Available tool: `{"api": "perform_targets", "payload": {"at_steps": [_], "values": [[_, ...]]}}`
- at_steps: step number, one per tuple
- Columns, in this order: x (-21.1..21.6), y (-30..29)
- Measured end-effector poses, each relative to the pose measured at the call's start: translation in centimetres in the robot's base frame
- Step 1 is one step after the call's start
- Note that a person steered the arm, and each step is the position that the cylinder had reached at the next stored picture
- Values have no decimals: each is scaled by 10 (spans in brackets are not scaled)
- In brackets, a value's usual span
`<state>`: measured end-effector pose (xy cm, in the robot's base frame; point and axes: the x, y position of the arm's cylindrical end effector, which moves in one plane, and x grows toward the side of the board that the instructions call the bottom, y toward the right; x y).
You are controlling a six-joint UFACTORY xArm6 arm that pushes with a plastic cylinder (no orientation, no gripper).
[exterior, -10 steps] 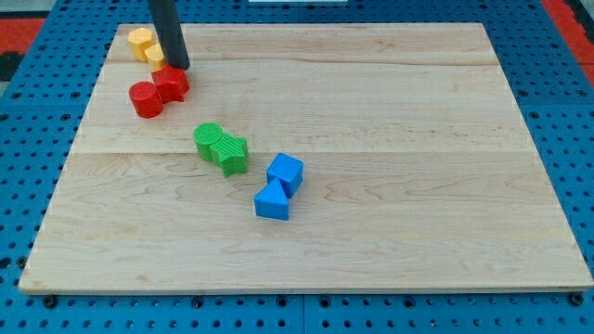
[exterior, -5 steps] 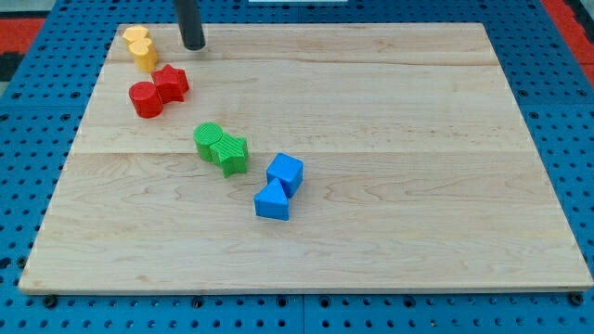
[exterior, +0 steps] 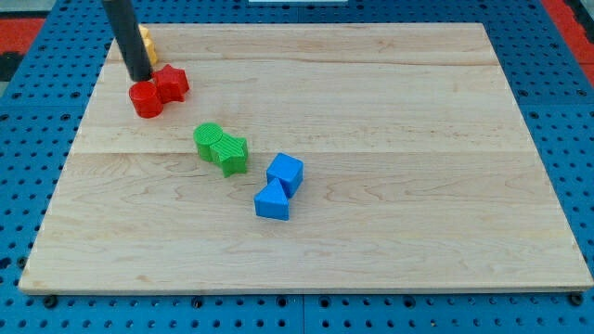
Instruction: Move the red blocks on top right to the green blocks
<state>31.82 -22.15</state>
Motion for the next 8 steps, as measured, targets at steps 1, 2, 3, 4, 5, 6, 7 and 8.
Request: {"api": "perform_targets", "payload": {"at_steps": [1, 2, 3, 4, 5, 6, 7, 8], "values": [[12, 45], [10, 47], [10, 79], [16, 133], [58, 79], [78, 27], [78, -11], [78, -17]]}}
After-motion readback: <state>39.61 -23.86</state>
